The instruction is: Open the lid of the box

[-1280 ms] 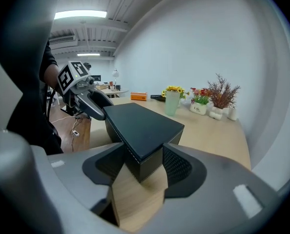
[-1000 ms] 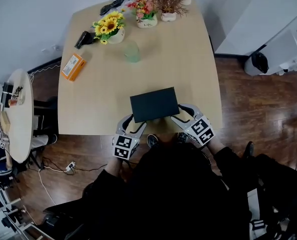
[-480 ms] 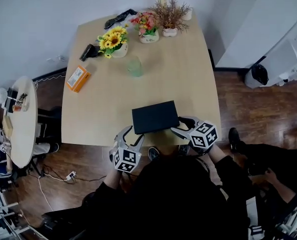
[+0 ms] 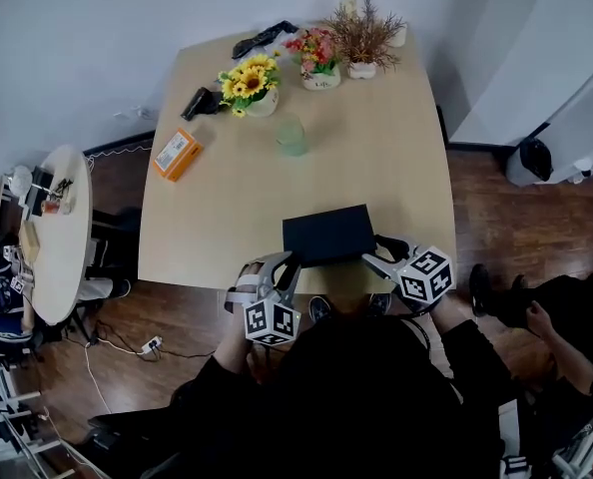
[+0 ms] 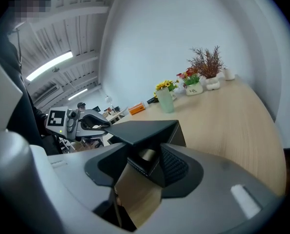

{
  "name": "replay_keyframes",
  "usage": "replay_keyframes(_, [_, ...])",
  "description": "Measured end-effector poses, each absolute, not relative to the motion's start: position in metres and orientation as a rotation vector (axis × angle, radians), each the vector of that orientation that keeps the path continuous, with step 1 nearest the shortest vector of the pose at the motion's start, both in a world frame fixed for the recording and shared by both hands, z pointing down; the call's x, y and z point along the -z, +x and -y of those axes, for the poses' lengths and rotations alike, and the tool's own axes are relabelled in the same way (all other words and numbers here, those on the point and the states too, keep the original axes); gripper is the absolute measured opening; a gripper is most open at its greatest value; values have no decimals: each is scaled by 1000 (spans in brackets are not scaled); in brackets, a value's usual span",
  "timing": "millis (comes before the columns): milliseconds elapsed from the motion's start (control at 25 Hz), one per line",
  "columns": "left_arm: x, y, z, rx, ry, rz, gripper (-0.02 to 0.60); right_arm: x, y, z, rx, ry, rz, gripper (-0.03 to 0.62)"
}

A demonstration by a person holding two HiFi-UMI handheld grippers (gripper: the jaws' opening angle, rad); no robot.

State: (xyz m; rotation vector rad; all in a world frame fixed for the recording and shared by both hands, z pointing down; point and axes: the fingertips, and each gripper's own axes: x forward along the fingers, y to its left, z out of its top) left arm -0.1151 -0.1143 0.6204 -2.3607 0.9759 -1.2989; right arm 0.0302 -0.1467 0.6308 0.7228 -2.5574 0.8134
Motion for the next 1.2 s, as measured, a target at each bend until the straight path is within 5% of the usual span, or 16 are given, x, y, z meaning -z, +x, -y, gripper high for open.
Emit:
replay_keyframes(600, [-547,-134,198,912,-2961,-1046,49,-644,39,172,-743,924,2468,153])
replay_keyframes(720, [-547,-140,214,791,-3104,-1079,51,-651,39,168,-733,922,2437,57])
replay_keyframes(1200, [-580,-165,278,156,-3574,-1415,54,-653,38,170,-752,903,2409,52])
